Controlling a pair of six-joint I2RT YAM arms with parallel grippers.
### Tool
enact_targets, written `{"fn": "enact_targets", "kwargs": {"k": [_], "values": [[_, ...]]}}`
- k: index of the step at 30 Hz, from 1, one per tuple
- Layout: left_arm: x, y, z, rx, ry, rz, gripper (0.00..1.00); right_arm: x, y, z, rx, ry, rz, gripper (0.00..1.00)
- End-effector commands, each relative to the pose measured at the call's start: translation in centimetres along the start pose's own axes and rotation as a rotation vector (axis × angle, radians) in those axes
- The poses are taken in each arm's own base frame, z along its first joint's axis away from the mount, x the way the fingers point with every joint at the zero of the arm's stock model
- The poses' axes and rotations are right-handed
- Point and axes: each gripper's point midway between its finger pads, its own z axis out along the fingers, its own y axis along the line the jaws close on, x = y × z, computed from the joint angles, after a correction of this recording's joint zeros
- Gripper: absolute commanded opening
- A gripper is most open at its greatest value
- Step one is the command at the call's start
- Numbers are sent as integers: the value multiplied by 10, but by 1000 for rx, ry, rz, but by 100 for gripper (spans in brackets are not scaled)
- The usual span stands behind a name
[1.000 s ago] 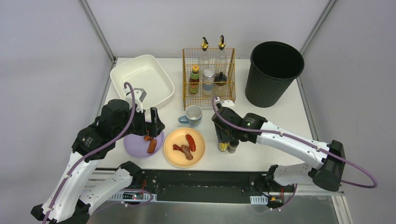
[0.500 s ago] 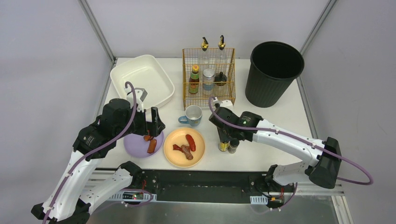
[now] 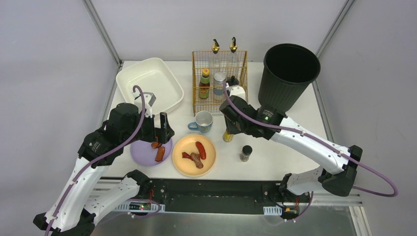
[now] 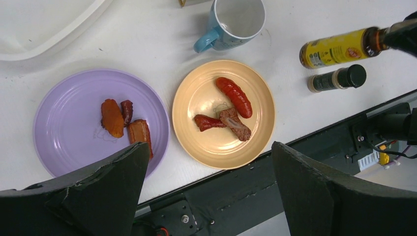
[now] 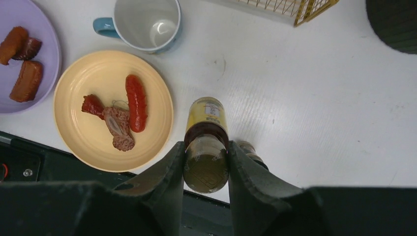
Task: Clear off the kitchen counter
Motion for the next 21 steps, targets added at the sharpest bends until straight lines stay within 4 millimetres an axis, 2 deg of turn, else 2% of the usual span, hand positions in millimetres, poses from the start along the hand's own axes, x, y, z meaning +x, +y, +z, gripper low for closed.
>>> {"fn": "enact_targets", "kwargs": {"k": [1, 4, 10, 16, 21], "values": [[-1, 3, -2, -17, -7, 14, 100, -47, -5, -16, 60, -115, -46, 0], [-1, 3, -2, -16, -6, 15, 100, -74, -4, -24, 60, -167, -38, 0], [-1, 4, -1, -20, -4, 16, 100, -127, -6, -22, 65, -262, 9, 0], [0, 4, -2, -15, -8, 15, 100, -169, -5, -9, 54, -317, 57, 0], [2, 3, -2, -6, -3, 9, 100, -194, 4, 10, 36, -324, 76, 0]]}}
